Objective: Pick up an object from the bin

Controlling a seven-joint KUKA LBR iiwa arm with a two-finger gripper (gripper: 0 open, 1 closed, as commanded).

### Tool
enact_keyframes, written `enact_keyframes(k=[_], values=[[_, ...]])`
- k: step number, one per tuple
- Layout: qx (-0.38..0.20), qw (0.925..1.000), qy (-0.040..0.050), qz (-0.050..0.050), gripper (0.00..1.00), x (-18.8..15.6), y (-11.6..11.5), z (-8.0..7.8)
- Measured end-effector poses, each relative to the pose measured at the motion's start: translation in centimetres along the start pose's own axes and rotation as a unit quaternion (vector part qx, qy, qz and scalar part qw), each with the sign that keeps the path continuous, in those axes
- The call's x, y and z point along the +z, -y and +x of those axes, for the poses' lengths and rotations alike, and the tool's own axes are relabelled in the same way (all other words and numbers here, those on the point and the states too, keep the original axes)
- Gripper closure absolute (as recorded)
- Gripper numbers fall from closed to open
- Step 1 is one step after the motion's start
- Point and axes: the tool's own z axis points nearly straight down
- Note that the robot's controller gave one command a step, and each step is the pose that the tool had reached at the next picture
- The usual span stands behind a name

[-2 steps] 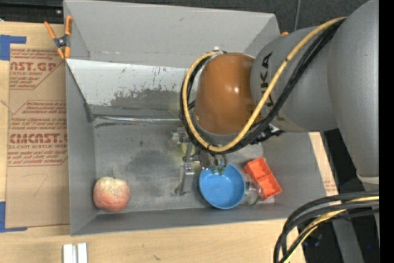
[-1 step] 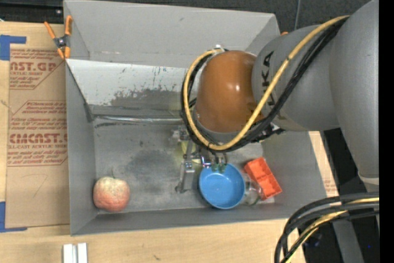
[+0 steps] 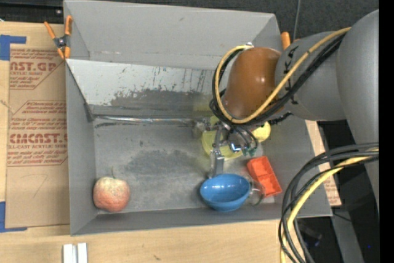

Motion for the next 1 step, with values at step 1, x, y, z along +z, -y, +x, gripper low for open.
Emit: enact_keyframes(k=[1], values=[[-0.145,0.9894,0.0044,-0.001,0.0,-4.67,-2.72,1.0]])
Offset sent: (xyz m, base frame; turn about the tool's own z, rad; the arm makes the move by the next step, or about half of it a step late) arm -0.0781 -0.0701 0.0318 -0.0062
